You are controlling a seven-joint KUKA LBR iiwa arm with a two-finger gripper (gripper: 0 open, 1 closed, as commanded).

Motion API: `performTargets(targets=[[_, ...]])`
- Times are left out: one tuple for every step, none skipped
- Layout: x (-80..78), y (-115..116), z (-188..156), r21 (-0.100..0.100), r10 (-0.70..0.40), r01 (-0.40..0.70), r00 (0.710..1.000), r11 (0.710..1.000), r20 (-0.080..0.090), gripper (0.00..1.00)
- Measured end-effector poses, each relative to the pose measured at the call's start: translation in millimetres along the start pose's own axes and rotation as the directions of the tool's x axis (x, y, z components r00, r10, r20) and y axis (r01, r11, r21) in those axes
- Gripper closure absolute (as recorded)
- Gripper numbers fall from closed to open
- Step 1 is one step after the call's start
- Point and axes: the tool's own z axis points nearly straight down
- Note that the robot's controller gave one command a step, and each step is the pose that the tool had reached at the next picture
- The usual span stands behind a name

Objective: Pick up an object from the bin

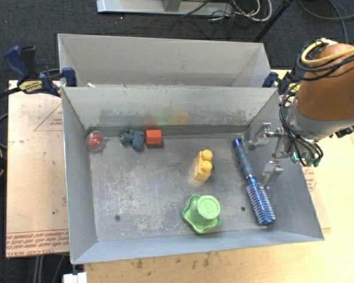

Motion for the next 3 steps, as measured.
performTargets(targets=[[-35.8,-27,114,0.001,-0.509,0.509,0.861,0.861,0.004,0.0],[-37.3,-24,115,-0.001,-0.511,0.511,0.859,0.859,0.009,1.0],[-29.5,-18,-48,0.006,-0.515,0.514,0.857,0.857,0.008,1.0]])
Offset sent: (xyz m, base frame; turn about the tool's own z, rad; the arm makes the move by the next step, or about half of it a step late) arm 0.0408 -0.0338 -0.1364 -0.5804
